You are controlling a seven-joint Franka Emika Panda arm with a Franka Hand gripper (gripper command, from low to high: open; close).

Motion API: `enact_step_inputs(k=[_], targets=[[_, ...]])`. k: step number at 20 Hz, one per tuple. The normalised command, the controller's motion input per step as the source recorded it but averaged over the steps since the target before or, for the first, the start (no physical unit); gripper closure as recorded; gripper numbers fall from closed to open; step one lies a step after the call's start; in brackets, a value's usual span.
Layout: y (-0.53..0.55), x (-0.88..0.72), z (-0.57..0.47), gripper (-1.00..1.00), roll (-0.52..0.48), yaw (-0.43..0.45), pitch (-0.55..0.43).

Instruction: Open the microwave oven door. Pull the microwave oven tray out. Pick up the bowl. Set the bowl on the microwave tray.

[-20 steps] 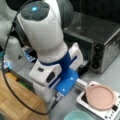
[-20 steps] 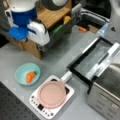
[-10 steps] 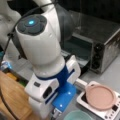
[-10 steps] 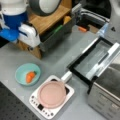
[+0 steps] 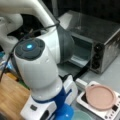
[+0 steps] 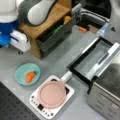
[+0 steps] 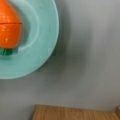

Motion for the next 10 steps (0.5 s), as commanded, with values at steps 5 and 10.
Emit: enact_step_inputs(k=[5, 10], targets=[[-0.19, 0.47, 0.0, -1.0, 0.175, 0.069, 0.103], [-0.16, 0.45, -0.06, -1.0, 0.148, 0.027, 0.075]])
